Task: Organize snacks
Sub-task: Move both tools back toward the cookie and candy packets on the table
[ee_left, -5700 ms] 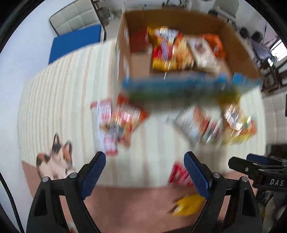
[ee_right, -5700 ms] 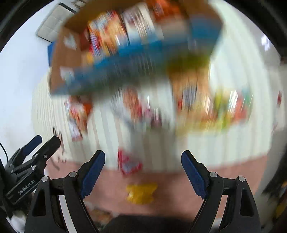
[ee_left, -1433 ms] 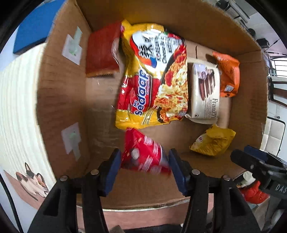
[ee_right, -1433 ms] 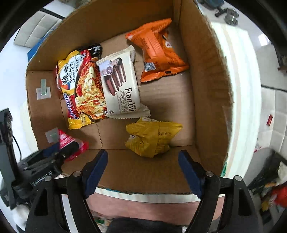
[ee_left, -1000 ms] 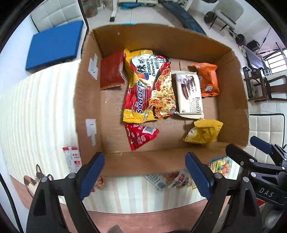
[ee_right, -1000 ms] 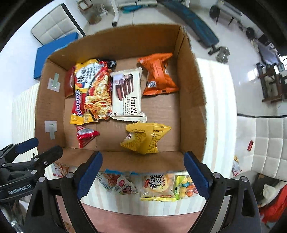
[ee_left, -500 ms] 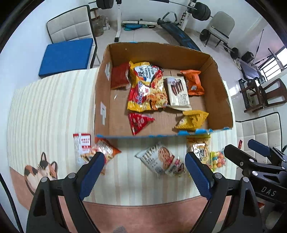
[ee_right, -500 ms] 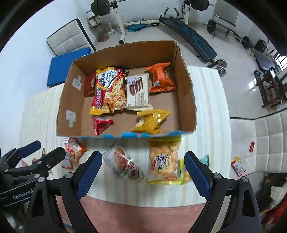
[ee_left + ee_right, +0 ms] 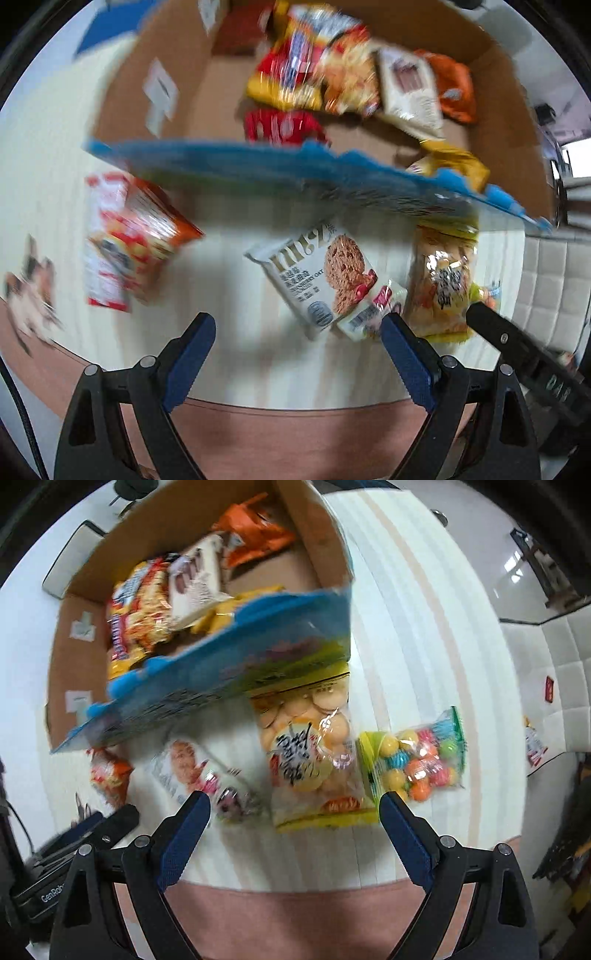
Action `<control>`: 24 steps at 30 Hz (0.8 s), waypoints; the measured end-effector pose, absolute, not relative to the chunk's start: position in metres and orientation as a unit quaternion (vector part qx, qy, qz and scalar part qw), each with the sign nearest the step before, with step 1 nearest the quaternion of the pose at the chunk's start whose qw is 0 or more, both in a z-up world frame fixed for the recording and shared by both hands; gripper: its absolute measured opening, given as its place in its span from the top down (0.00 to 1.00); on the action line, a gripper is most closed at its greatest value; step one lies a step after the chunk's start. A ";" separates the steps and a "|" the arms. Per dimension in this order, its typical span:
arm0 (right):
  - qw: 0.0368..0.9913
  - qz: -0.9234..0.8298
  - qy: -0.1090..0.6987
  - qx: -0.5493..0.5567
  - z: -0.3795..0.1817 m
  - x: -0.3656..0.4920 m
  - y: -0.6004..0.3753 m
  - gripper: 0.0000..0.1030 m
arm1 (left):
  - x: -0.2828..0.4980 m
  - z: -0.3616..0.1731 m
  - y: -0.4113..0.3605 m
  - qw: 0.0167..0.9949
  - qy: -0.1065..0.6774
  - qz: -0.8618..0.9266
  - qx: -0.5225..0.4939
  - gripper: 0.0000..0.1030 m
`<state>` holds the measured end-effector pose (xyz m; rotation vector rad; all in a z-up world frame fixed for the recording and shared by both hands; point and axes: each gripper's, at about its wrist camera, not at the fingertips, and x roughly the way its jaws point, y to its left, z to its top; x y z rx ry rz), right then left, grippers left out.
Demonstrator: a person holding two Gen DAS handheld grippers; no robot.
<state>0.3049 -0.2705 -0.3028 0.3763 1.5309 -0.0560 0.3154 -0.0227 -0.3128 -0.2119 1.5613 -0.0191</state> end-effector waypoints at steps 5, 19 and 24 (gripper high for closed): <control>0.710 -0.042 0.682 0.170 -0.322 0.309 -0.277 0.08 | 0.329 -0.349 -0.016 0.670 0.720 0.013 -0.183 0.11; 0.710 -0.038 0.687 0.151 -0.350 0.311 -0.266 0.08 | 0.328 -0.373 -0.035 0.708 0.689 0.075 -0.136 0.11; 0.699 -0.036 0.700 0.145 -0.363 0.310 -0.260 0.08 | 0.316 -0.375 -0.034 0.709 0.692 0.070 -0.111 0.11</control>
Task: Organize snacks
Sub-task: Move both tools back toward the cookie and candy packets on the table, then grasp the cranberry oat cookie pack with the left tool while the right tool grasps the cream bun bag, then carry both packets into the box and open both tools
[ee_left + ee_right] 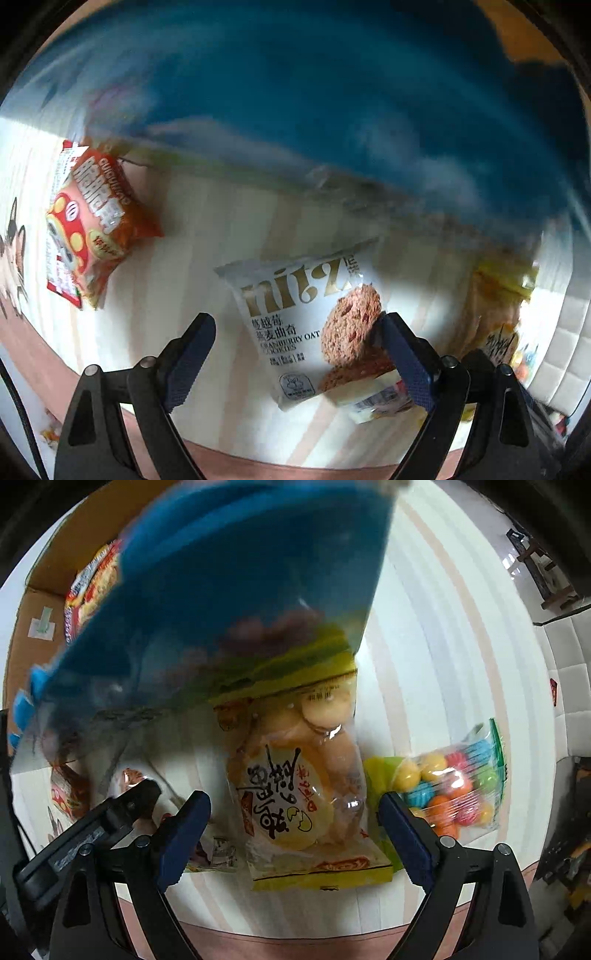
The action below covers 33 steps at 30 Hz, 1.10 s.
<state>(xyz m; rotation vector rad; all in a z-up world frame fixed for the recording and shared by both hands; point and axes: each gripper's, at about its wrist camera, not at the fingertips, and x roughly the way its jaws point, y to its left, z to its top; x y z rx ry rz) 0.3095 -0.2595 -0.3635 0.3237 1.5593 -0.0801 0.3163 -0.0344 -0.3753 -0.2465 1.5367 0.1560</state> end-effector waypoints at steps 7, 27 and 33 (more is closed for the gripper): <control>0.689 -0.033 0.712 0.134 -0.376 0.302 -0.249 0.10 | 0.290 -0.379 -0.017 0.701 0.705 0.062 -0.090 0.11; 0.647 -0.003 0.753 0.118 -0.393 0.230 -0.240 0.37 | 0.210 -0.381 -0.016 0.704 0.709 0.013 -0.018 0.39; 0.625 0.010 0.769 0.131 -0.400 0.195 -0.239 0.36 | 0.173 -0.393 -0.003 0.687 0.727 0.005 -0.016 0.37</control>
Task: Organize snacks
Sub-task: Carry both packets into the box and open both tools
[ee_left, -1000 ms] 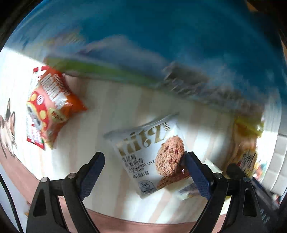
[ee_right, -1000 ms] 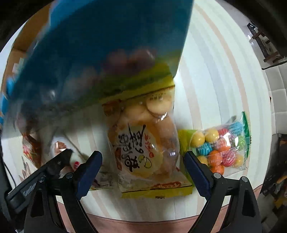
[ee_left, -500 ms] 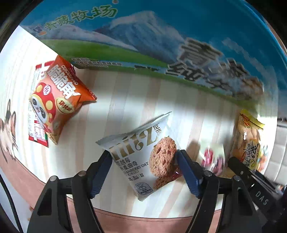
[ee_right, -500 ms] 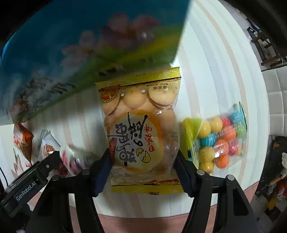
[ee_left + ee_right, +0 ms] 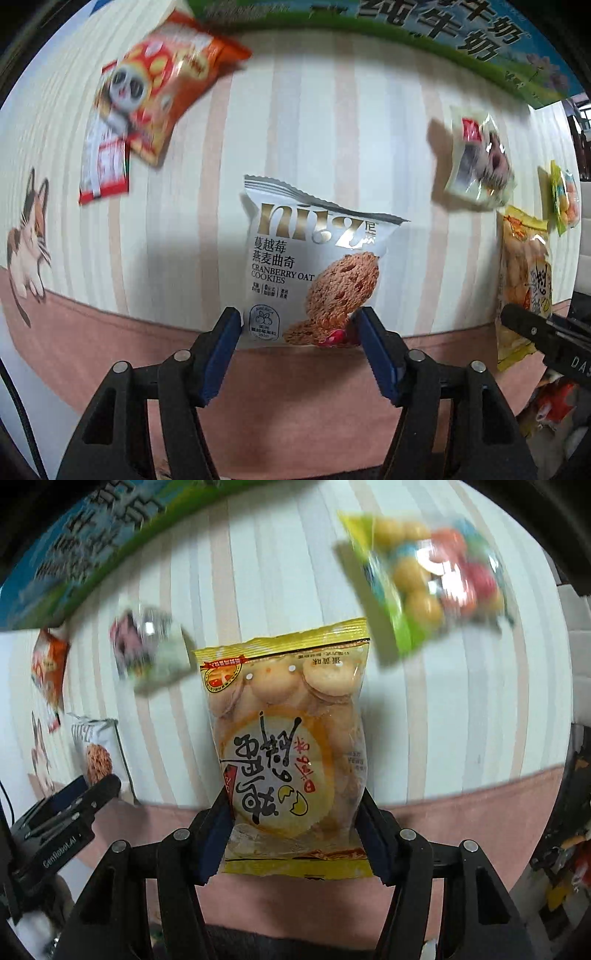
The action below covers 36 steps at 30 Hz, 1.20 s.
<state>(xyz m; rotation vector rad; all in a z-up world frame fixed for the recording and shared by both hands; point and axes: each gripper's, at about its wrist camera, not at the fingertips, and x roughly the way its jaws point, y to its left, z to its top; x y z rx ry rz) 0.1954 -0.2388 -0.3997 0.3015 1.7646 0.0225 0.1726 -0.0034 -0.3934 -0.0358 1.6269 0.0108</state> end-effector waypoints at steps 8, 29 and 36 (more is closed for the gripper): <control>0.624 0.003 0.766 0.152 -0.405 0.207 -0.256 0.29 | 0.204 -0.400 -0.006 0.676 0.736 0.001 -0.017 0.35; 0.659 0.011 0.744 0.110 -0.378 0.201 -0.189 0.60 | 0.197 -0.347 -0.026 0.700 0.714 -0.016 -0.007 0.36; 0.668 0.050 0.727 0.151 -0.344 0.206 -0.182 0.62 | 0.200 -0.289 -0.028 0.728 0.684 -0.037 -0.020 0.36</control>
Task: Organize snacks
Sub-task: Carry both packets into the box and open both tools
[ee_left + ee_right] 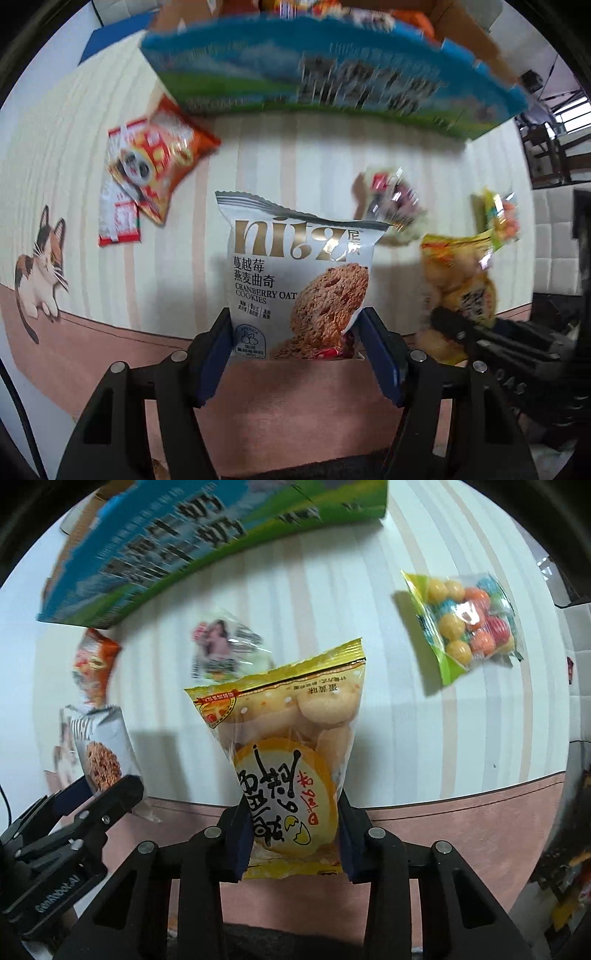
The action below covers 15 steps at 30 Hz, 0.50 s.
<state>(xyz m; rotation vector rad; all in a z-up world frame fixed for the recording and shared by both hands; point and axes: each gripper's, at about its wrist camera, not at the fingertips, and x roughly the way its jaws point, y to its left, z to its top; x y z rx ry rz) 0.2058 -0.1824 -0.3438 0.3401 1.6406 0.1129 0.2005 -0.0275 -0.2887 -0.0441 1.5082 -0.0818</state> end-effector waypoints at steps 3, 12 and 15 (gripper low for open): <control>0.673 0.069 0.716 0.172 -0.325 0.209 -0.179 0.62 | 0.209 -0.261 -0.023 0.740 0.671 -0.046 -0.033 0.36; 0.708 0.113 0.659 0.228 -0.244 0.264 -0.201 0.62 | 0.273 -0.187 -0.007 0.775 0.628 -0.062 -0.044 0.36; 0.722 0.123 0.640 0.234 -0.214 0.296 -0.205 0.62 | 0.305 -0.176 -0.003 0.777 0.626 -0.060 -0.035 0.36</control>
